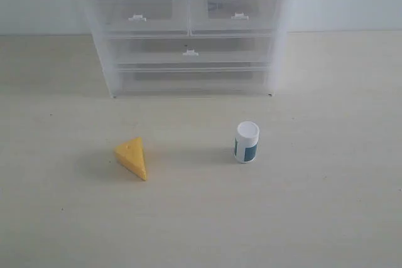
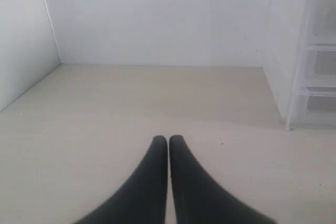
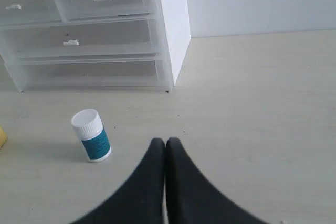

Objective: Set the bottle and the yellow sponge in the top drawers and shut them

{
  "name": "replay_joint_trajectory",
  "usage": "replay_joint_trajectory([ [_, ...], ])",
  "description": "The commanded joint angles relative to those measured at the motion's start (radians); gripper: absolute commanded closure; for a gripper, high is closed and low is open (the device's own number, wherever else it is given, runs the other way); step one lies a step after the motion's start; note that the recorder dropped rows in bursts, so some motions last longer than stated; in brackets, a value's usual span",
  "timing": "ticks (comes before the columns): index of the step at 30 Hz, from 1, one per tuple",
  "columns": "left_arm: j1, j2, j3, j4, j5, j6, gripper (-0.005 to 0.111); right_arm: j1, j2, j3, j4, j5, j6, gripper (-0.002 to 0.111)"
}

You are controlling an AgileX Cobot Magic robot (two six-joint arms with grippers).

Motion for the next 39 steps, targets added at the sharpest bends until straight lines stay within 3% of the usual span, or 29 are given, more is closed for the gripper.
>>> replay_joint_trajectory([
  [1, -0.002, 0.004, 0.003, -0.007, -0.004, -0.009, 0.103, -0.003, -0.006, 0.000, -0.004, -0.016, -0.007, 0.109],
  [8, -0.002, 0.004, 0.003, -0.007, -0.004, -0.009, 0.103, -0.003, -0.006, 0.000, 0.014, -0.189, 0.011, 0.109],
  [14, -0.002, 0.004, 0.003, -0.007, -0.004, -0.009, 0.103, -0.003, -0.006, 0.000, 0.018, -0.461, 0.289, 0.109],
  [18, -0.002, 0.004, 0.003, -0.007, -0.004, -0.009, 0.103, -0.002, 0.035, -0.037, -0.140, -0.339, 0.284, 0.109],
  [25, -0.002, 0.004, 0.003, -0.007, -0.004, -0.009, 0.103, 0.034, 0.704, -0.136, -0.146, -0.403, 0.308, 0.109],
  [26, -0.002, 0.004, 0.003, -0.007, -0.004, -0.009, 0.103, 0.103, 0.898, -0.182, -0.146, -0.465, 0.308, 0.109],
  [30, -0.002, 0.004, 0.003, -0.007, -0.004, -0.009, 0.103, 0.279, 1.220, -0.286, -0.154, -0.700, 0.308, 0.108],
  [31, -0.002, 0.004, 0.003, -0.007, -0.004, -0.009, 0.103, 0.363, 1.340, -0.372, -0.173, -0.793, 0.308, 0.103],
  [33, -0.002, 0.004, 0.003, -0.007, -0.004, -0.009, 0.103, 0.468, 1.463, -0.530, -0.173, -0.784, 0.308, 0.076],
  [34, -0.002, 0.004, 0.003, -0.007, -0.004, -0.009, 0.103, 0.524, 1.541, -0.632, -0.171, -0.786, 0.359, 0.051],
  [36, -0.002, 0.004, 0.003, -0.007, -0.004, -0.009, 0.103, 0.560, 1.631, -0.734, -0.166, -0.858, 0.499, 0.028],
  [37, -0.002, 0.004, 0.003, -0.007, -0.004, -0.009, 0.103, 0.568, 1.689, -0.779, -0.164, -0.938, 0.628, 0.022],
  [38, -0.002, 0.004, 0.003, -0.007, -0.004, -0.009, 0.103, 0.570, 1.770, -0.832, -0.164, -1.085, 0.907, 0.019],
  [39, -0.002, 0.004, 0.003, -0.007, -0.004, -0.009, 0.103, 0.570, 1.802, -0.849, -0.165, -1.150, 1.013, 0.019],
])
